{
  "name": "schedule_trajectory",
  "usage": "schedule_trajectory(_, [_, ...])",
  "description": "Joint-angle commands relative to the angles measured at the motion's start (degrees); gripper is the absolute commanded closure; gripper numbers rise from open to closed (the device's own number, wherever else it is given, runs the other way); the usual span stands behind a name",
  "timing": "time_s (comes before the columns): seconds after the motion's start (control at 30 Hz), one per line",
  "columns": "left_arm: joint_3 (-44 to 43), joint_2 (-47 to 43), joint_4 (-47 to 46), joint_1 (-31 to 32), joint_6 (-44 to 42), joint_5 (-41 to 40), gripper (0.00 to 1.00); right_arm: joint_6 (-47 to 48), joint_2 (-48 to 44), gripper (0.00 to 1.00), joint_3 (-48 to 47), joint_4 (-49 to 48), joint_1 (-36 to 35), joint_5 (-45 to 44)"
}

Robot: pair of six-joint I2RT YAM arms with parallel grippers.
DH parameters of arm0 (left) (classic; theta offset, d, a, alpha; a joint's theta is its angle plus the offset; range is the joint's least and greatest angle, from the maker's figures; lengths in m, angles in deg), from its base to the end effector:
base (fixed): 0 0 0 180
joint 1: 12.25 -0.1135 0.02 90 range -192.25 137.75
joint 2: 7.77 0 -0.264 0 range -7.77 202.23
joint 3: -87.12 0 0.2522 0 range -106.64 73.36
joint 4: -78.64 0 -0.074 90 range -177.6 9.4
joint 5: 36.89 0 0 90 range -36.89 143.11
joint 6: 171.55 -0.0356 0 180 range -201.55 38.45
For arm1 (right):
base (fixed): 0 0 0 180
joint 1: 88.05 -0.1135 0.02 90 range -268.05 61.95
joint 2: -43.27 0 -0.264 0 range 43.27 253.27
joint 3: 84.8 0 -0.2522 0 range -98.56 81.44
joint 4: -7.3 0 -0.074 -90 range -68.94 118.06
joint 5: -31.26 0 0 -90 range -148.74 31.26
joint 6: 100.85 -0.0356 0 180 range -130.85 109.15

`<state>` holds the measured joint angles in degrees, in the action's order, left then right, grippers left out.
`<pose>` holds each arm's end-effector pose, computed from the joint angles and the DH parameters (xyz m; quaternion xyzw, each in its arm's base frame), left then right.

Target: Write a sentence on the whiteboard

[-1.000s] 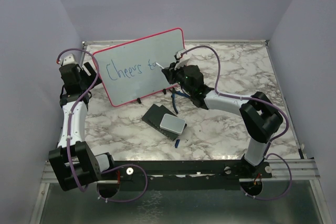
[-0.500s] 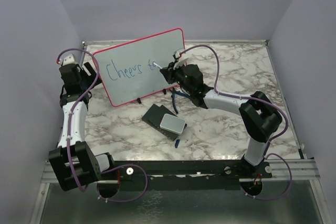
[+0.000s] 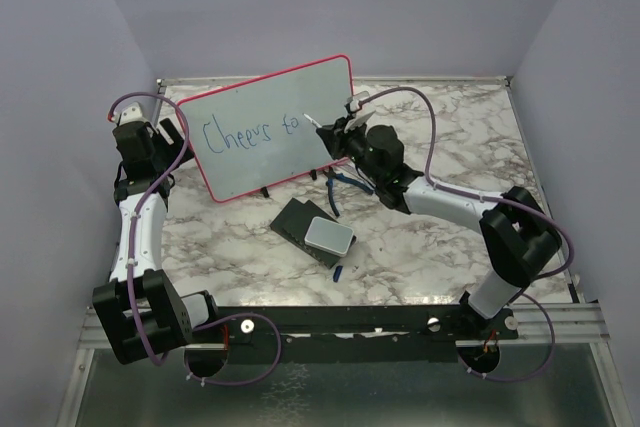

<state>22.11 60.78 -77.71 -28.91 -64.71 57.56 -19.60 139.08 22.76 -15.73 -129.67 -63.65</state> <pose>0.2619 0.0755 0.2936 -0.2264 0.8225 -0.0340 0.5206 0.2919 0.2552 0.2755 -0.1715 0.6881 0.2722 0.6503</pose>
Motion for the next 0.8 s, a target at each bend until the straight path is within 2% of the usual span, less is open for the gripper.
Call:
schedule_trajectory(0.0, [0.6,-1.4,-0.9,0.8,0.0,0.6,0.20,0.5,-0.3,0.99,0.9,0.4,1.7,-2.4])
schedule_trajectory(0.77, [0.5,-1.3,-1.0,0.8,-0.1,0.5,0.20,-0.2,4.8,0.99,-2.5,1.2,3.1,-1.1])
